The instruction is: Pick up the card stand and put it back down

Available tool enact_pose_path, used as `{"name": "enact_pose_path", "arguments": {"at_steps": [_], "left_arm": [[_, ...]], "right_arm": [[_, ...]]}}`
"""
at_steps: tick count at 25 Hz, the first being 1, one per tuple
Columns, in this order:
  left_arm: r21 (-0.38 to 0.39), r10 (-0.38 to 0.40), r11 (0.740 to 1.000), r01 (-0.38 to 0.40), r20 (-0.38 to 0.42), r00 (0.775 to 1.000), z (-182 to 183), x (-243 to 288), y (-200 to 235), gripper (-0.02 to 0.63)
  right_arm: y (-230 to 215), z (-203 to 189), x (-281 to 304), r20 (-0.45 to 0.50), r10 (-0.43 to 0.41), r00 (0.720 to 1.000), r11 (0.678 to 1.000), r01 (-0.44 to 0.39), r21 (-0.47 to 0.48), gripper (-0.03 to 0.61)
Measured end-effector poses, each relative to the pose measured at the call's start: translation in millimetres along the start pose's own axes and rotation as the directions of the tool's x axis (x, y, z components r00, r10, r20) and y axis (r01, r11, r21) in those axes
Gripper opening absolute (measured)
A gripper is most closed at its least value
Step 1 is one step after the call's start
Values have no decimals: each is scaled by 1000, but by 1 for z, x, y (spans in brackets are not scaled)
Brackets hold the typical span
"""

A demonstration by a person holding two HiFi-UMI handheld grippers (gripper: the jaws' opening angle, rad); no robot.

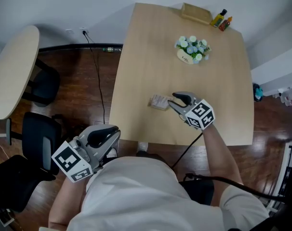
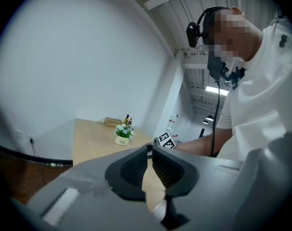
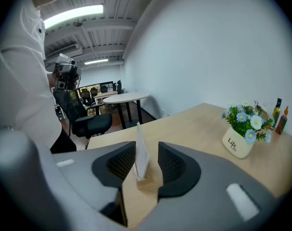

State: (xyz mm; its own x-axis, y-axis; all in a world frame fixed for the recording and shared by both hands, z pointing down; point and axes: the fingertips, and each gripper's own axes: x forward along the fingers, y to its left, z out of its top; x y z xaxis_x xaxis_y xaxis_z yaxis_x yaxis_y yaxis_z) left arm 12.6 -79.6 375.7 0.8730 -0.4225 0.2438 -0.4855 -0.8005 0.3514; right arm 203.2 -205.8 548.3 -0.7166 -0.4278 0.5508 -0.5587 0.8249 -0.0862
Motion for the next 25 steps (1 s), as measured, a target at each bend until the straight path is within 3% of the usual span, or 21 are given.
{"name": "enact_pose_path", "arguments": {"at_steps": [8, 16, 25], "left_arm": [[-26, 42, 999, -43, -12, 999, 1, 8, 11, 26], [-24, 54, 998, -54, -12, 998, 0, 14, 11, 26], [-31, 58, 998, -59, -13, 998, -2, 11, 12, 26]], "right_arm": [[4, -4, 22, -11, 133, 991, 991, -133, 5, 136], [5, -5, 22, 9, 159, 987, 987, -159, 2, 40], [10, -5, 21, 15, 179, 984, 984, -179, -2, 26]]}}
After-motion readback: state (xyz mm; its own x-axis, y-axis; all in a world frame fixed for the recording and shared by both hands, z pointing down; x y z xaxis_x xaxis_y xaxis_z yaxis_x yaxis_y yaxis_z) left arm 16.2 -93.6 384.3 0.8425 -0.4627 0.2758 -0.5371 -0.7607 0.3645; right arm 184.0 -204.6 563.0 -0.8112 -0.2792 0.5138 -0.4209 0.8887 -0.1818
